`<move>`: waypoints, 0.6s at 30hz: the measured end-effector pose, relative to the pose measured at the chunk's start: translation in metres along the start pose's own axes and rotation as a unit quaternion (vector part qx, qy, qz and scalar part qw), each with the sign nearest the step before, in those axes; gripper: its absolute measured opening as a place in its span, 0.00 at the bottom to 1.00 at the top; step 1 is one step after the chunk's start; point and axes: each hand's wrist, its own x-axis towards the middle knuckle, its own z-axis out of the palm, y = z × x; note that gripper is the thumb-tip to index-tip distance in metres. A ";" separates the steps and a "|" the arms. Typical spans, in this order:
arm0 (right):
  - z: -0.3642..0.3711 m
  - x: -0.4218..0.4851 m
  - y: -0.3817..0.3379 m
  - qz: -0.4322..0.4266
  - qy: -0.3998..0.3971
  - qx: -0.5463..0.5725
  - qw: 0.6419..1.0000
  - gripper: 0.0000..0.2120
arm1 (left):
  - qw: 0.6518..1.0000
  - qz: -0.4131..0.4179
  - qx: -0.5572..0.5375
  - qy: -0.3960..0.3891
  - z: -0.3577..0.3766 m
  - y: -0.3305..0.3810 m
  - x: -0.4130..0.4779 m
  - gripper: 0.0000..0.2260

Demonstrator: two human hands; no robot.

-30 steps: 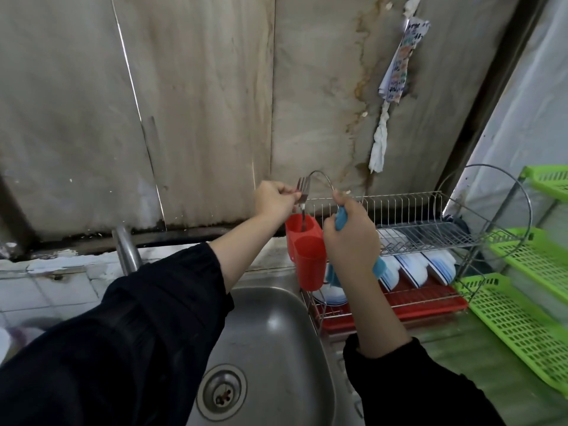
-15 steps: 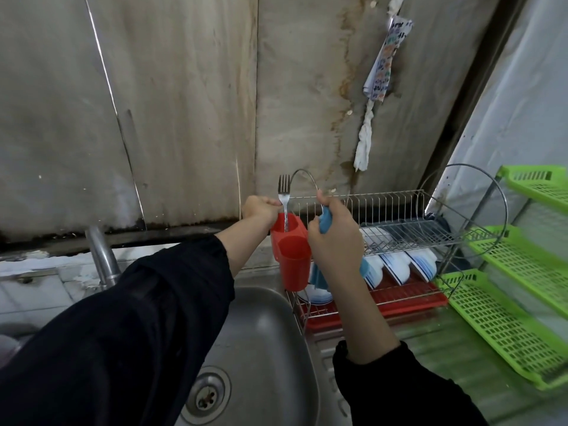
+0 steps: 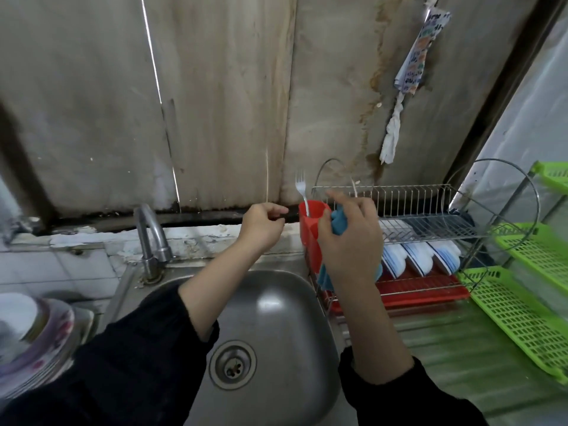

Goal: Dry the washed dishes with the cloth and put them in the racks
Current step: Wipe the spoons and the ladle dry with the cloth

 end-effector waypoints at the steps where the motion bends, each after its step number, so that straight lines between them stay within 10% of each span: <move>1: 0.003 -0.006 -0.008 0.002 -0.014 0.011 1.000 0.13 | 1.000 0.010 0.005 0.000 -0.011 -0.003 -0.012 0.08; 18: 0.122 -0.154 -0.192 0.026 -0.302 0.168 0.938 0.12 | 0.973 -0.035 0.204 0.106 -0.261 -0.148 -0.128 0.08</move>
